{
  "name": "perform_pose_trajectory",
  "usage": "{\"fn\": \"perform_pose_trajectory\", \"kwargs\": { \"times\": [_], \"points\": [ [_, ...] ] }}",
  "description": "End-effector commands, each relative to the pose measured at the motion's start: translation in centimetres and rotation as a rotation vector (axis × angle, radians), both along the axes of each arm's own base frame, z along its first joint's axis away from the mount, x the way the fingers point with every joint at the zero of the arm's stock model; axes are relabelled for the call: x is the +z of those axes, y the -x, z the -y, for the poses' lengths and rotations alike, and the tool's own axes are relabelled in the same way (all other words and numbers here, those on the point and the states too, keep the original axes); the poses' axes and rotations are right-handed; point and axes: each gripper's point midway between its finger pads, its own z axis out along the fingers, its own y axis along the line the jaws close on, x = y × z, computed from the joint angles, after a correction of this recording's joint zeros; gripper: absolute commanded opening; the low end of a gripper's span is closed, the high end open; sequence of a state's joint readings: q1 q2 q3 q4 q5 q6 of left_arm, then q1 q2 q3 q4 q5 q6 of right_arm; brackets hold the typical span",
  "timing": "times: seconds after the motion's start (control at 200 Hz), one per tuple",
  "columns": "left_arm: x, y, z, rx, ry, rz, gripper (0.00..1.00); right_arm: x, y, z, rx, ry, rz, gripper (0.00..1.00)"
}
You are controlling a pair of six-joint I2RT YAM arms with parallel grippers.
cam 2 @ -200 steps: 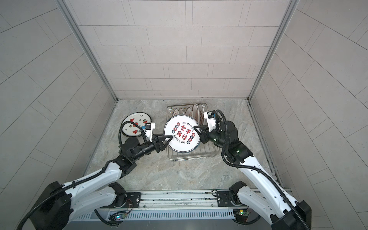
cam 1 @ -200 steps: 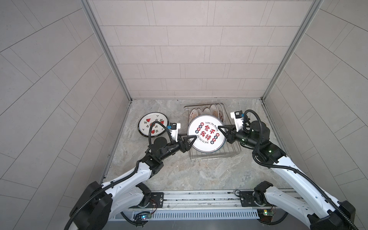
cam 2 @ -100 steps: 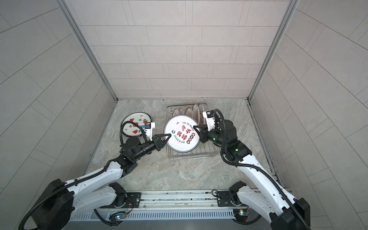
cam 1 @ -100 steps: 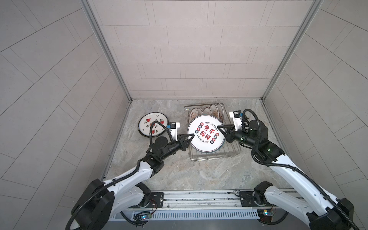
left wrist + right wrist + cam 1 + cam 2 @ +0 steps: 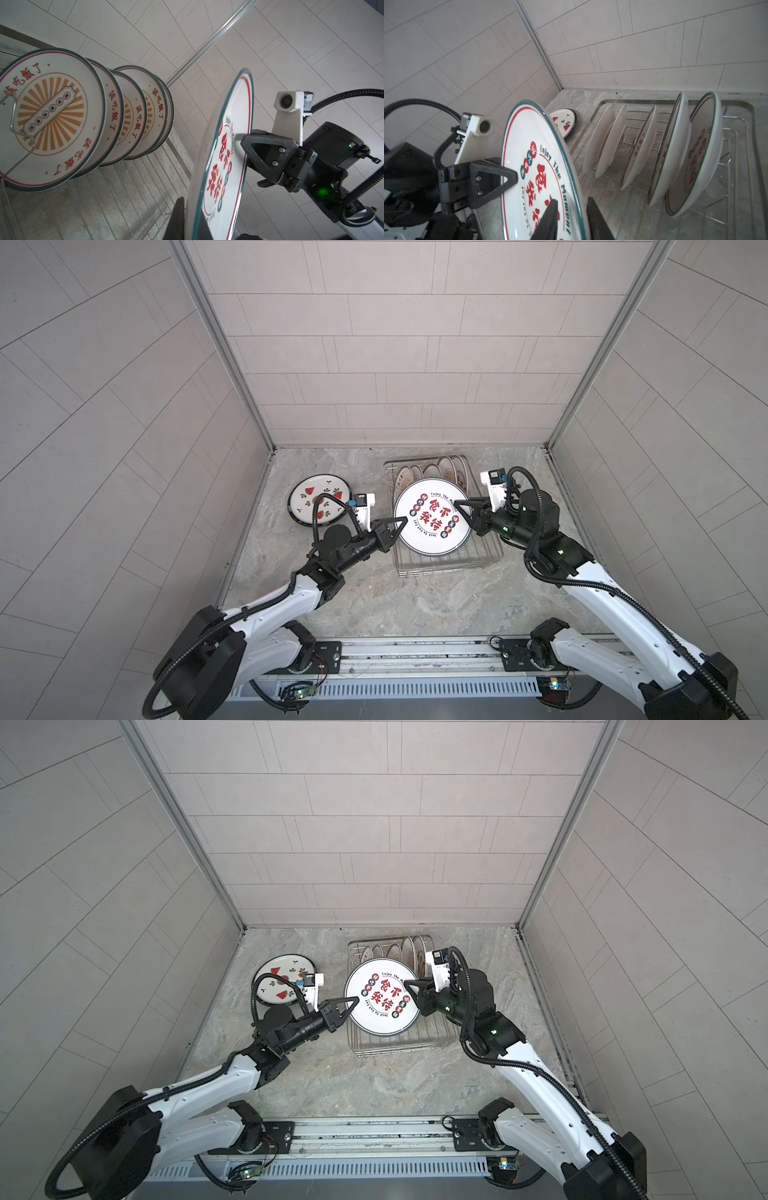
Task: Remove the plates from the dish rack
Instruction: 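Close the left gripper on the plate rim while the right gripper holds it, then carry the plate toward the table with the left gripper while the right releases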
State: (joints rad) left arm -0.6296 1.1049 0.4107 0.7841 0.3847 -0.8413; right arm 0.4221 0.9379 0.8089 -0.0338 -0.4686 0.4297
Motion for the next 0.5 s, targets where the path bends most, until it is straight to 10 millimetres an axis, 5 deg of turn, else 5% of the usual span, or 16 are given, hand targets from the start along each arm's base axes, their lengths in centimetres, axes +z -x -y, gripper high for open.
{"fn": "perform_pose_trajectory", "kwargs": {
  "times": [0.0,0.125,0.175,0.495],
  "points": [
    [1.9,-0.2,-0.6,0.04,0.058,0.036,0.0,2.0,-0.1,0.0,-0.01,-0.027,0.038,0.48],
    [2.2,-0.2,-1.0,0.062,0.078,0.032,0.0,1.9,-0.3,-0.2,-0.003,-0.028,0.017,0.72],
    [2.2,-0.3,-1.2,0.073,0.081,0.028,0.0,1.6,-0.6,0.2,-0.038,-0.023,-0.003,0.99],
    [1.8,-1.3,-3.8,0.188,0.11,-0.031,0.0,2.3,-0.1,2.2,-0.126,0.0,0.065,1.0]
  ]
}}
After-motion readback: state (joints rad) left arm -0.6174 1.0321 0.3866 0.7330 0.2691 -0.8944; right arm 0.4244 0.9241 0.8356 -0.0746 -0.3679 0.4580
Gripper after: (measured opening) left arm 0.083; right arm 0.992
